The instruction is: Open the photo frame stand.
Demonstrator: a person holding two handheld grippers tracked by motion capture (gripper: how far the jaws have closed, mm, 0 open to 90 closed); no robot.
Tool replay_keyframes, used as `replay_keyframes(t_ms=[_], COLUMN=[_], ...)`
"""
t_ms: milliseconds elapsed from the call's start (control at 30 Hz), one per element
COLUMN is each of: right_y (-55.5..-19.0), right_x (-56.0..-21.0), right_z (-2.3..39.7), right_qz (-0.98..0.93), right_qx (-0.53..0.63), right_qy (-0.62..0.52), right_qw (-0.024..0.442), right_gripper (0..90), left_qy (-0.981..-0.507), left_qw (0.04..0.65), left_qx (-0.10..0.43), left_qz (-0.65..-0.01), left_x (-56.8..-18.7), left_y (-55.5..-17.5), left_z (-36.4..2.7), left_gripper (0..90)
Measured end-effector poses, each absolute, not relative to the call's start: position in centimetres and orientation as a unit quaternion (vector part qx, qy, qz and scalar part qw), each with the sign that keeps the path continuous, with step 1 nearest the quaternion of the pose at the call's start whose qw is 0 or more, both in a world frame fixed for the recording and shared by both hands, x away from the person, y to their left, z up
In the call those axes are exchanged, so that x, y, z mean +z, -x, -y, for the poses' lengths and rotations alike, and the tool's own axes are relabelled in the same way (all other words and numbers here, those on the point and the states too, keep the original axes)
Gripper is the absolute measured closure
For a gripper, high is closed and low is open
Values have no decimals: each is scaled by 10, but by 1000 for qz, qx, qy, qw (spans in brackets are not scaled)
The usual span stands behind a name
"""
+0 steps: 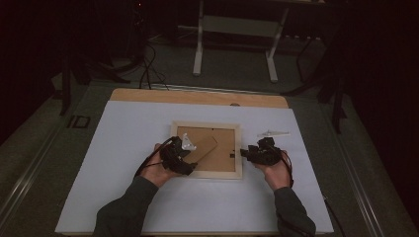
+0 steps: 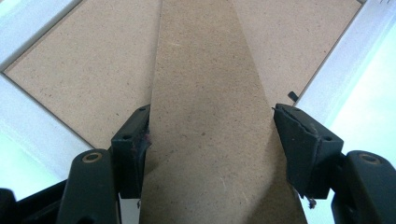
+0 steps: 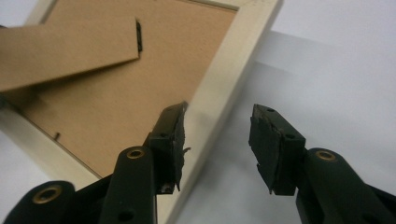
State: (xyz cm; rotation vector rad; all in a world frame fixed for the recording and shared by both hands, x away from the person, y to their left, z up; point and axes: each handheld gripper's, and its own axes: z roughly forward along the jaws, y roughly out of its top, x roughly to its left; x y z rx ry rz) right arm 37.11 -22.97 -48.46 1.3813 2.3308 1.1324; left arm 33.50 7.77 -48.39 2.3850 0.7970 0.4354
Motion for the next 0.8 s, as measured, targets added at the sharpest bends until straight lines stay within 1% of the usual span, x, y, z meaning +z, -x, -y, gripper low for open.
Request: replay_keyframes(t_ms=[333,600,800], right_y=[-390,-404,-413], right_x=[-482,-484,-487], right_z=[223,219,218], right_qz=[-793,-794,-794], right_qx=[375,372,373], right_qy=[-473,-478,-479], right_qw=[82,53,32], right_gripper=[560,551,521], left_qy=[-893,-892,-890], left_qw=[290,290,295], left_qx=[183,197,198], left_qz=[-291,-287,-287], left_x=[-483,-484,-485], left_y=[-329,-325,-323], left_z=[-77,-76,-77], left_gripper=[349,349,349])
